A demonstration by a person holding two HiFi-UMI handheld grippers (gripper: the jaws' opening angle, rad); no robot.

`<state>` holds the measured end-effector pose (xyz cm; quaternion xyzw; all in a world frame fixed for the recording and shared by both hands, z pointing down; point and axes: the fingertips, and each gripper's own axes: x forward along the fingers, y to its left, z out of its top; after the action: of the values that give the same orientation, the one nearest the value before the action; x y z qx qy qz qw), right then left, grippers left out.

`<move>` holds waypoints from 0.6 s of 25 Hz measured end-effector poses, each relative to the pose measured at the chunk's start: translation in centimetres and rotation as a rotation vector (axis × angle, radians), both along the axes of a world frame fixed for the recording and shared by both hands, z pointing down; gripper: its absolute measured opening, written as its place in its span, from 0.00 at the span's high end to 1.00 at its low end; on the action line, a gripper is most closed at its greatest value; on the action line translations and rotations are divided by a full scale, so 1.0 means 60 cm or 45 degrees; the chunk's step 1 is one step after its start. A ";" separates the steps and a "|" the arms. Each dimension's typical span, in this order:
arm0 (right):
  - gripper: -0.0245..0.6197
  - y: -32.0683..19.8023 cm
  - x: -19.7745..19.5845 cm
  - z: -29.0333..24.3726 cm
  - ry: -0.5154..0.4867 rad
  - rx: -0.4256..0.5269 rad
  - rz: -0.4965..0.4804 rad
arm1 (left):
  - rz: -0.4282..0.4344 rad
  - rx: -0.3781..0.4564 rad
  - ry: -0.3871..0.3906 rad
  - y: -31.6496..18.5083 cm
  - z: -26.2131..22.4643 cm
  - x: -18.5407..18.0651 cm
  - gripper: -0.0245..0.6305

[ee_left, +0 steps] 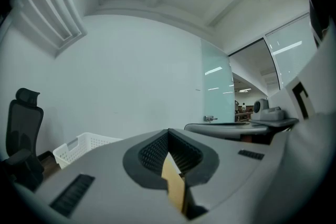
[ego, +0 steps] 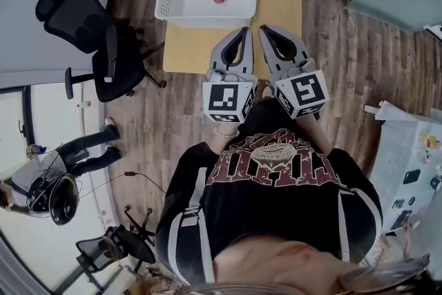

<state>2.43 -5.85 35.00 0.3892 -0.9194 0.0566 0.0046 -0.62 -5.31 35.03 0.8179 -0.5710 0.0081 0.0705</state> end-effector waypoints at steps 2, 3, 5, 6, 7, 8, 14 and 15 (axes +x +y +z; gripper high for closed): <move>0.94 -0.012 0.005 0.003 0.001 -0.004 -0.020 | -0.025 -0.002 -0.004 -0.011 0.002 0.003 0.89; 0.94 -0.018 0.006 0.005 0.000 -0.006 -0.032 | -0.038 -0.003 -0.006 -0.015 0.003 0.003 0.89; 0.94 -0.026 0.009 0.008 -0.002 -0.009 -0.057 | -0.065 -0.002 -0.008 -0.020 0.005 0.005 0.89; 0.94 -0.030 0.010 0.010 -0.002 -0.008 -0.069 | -0.079 -0.001 -0.009 -0.022 0.007 0.006 0.89; 0.94 -0.034 0.011 0.012 0.000 -0.007 -0.081 | -0.094 0.000 -0.009 -0.024 0.008 0.006 0.89; 0.94 -0.037 0.011 0.014 0.002 -0.007 -0.092 | -0.108 -0.001 -0.009 -0.025 0.010 0.005 0.89; 0.94 -0.051 0.003 0.017 0.005 -0.009 -0.142 | -0.152 -0.012 -0.023 -0.038 0.013 -0.004 0.89; 0.94 -0.054 0.002 0.016 0.005 -0.007 -0.143 | -0.153 -0.010 -0.026 -0.041 0.011 -0.004 0.89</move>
<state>2.56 -9.09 35.96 0.3370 -0.9397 0.0580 0.0107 -0.87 -7.78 35.71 0.7817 -0.6197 0.0145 0.0683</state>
